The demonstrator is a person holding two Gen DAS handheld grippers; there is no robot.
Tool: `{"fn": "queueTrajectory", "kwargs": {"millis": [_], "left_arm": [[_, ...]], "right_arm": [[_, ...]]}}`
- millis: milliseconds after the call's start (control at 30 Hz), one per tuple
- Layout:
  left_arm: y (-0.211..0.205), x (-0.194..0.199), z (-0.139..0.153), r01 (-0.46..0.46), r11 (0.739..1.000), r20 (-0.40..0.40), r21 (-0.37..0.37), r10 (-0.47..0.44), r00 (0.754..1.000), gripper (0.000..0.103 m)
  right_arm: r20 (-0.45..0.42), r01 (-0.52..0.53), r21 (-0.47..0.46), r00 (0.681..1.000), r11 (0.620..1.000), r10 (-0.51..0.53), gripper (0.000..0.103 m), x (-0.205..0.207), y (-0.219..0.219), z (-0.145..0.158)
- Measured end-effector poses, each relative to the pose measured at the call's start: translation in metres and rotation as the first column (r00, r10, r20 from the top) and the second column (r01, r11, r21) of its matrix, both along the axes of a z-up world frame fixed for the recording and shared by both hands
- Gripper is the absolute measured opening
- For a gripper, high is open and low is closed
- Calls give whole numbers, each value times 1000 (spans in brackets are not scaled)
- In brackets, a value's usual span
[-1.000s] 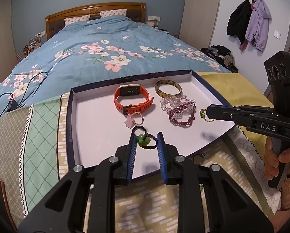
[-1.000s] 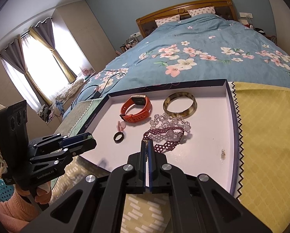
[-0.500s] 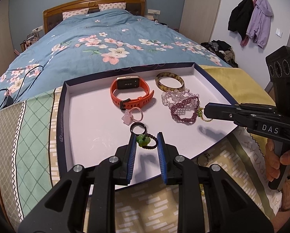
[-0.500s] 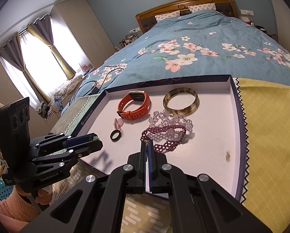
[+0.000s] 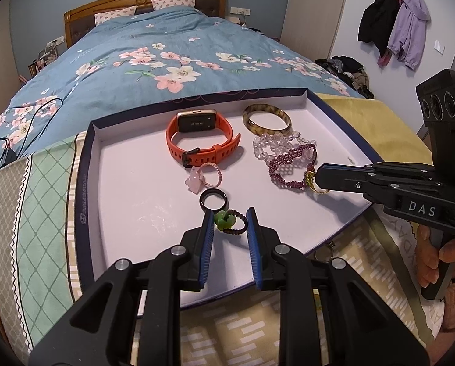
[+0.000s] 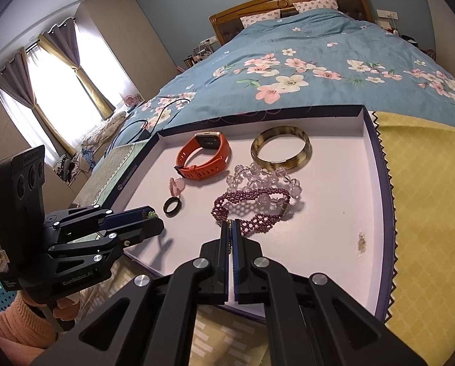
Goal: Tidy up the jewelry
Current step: 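Lower both rings into the box and open both tools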
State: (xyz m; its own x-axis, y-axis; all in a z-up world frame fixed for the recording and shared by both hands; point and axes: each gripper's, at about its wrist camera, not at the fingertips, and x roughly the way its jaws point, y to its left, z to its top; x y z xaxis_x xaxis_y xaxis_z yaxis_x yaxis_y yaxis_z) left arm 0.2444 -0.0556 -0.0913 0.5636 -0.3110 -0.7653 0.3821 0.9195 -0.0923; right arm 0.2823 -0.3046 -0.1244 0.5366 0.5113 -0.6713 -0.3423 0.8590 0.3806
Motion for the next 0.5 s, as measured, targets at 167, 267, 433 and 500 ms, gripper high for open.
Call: {"fn": "queueTrajectory", "kwargs": {"millis": [167, 267, 433, 500], "left_arm": [[-1, 3, -3, -3, 1000, -12, -2, 3, 1000, 22], [-1, 5, -5, -3, 1000, -23, -7, 3, 1000, 22], [-2, 7, -7, -4, 1000, -25, -13, 4, 1000, 22], [-2, 7, -6, -3, 1000, -24, -10, 3, 1000, 22]], "right_arm": [[-6, 18, -4, 1000, 1000, -18, 1, 2, -3, -3], [-8, 30, -10, 1000, 1000, -30, 2, 3, -4, -4], [-7, 40, -18, 999, 999, -40, 4, 3, -5, -4], [-3, 44, -20, 999, 999, -44, 5, 2, -5, -4]]}}
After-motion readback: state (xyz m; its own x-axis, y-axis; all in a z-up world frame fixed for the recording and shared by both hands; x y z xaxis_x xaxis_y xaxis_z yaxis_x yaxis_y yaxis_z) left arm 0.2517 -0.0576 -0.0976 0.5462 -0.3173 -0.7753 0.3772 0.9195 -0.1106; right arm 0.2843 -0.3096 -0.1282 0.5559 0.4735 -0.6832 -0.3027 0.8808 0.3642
